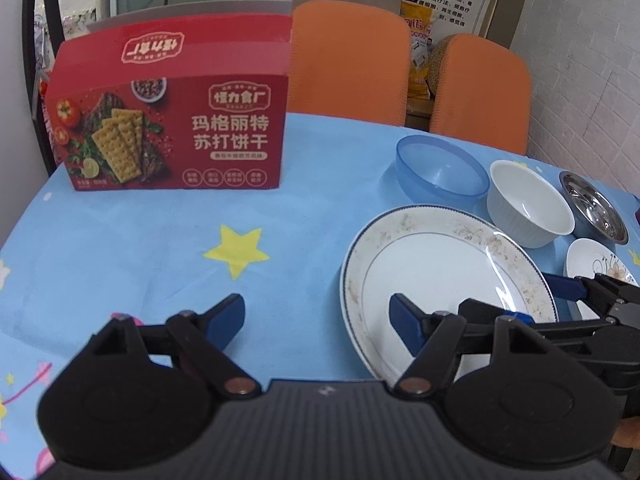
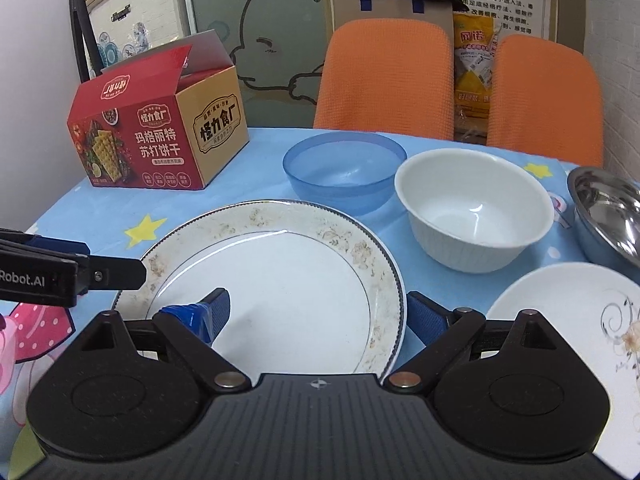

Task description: Organize plates and bowls

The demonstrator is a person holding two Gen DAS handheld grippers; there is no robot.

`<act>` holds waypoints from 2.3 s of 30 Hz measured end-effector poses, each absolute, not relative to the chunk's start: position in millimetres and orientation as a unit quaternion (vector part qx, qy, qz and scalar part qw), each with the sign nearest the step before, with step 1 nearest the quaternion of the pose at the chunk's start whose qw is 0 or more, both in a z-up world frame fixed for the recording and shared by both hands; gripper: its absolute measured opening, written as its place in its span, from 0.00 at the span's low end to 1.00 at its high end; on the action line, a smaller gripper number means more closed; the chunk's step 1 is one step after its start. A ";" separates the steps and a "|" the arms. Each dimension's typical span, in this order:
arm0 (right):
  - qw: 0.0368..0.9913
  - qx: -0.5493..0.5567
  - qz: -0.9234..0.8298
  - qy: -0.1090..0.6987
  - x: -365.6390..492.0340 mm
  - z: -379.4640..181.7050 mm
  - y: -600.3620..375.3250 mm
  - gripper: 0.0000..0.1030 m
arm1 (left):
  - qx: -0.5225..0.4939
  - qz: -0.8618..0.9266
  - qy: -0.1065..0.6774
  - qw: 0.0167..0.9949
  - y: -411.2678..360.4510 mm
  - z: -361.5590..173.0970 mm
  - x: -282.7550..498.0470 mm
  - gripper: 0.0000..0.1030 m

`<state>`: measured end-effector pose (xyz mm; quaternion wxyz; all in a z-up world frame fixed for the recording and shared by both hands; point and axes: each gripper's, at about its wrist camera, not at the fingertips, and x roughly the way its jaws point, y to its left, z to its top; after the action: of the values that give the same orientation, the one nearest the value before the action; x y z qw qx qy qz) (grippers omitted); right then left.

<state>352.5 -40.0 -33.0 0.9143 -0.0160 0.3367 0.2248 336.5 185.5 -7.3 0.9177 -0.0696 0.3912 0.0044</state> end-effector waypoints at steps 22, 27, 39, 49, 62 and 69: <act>0.915 -0.062 0.259 0.304 341.6 -49.7 -34.1 0.81 | -0.032 0.001 0.410 0.912 148.7 -27.6 364.8 0.71; 0.914 -0.063 0.260 0.304 341.5 -49.7 -33.7 0.82 | -0.045 0.001 0.410 0.911 151.4 -29.0 364.8 0.73; 0.913 -0.062 0.262 0.305 340.8 -49.9 -31.3 0.82 | -0.041 -0.013 0.400 0.915 143.1 -29.3 359.4 0.71; 0.914 -0.040 0.249 0.319 342.4 -41.6 -36.6 0.74 | -0.028 -0.006 0.387 0.922 133.7 -14.0 356.6 0.51; 0.933 -0.026 0.242 0.264 306.4 5.2 -35.9 0.74 | -0.049 -0.018 0.347 0.936 143.7 30.2 322.6 0.51; 0.936 -0.019 0.234 0.264 258.3 10.2 -39.9 0.75 | -0.057 -0.028 0.349 0.935 140.7 30.3 266.7 0.51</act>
<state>258.3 -39.9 10.2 0.9356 -0.0187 0.2638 0.2339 266.7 140.7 30.3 0.9352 -0.0568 0.3485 -0.0280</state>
